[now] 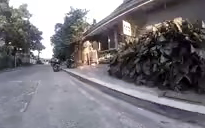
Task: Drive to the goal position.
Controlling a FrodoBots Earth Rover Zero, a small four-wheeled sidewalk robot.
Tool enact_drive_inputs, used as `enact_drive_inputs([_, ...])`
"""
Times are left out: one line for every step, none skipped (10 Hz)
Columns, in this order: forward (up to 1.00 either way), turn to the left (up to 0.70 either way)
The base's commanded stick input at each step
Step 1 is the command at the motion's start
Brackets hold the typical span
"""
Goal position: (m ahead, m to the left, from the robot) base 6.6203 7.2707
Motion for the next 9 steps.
enact_drive_inputs([1.0, -0.01])
enact_drive_inputs([1.0, -0.01])
enact_drive_inputs([0.99, -0.01])
enact_drive_inputs([0.93, -0.03])
enact_drive_inputs([0.95, -0.21])
enact_drive_inputs([0.95, -0.34])
enact_drive_inputs([0.95, -0.32])
enact_drive_inputs([0.95, -0.15])
enact_drive_inputs([0.95, -0.01])
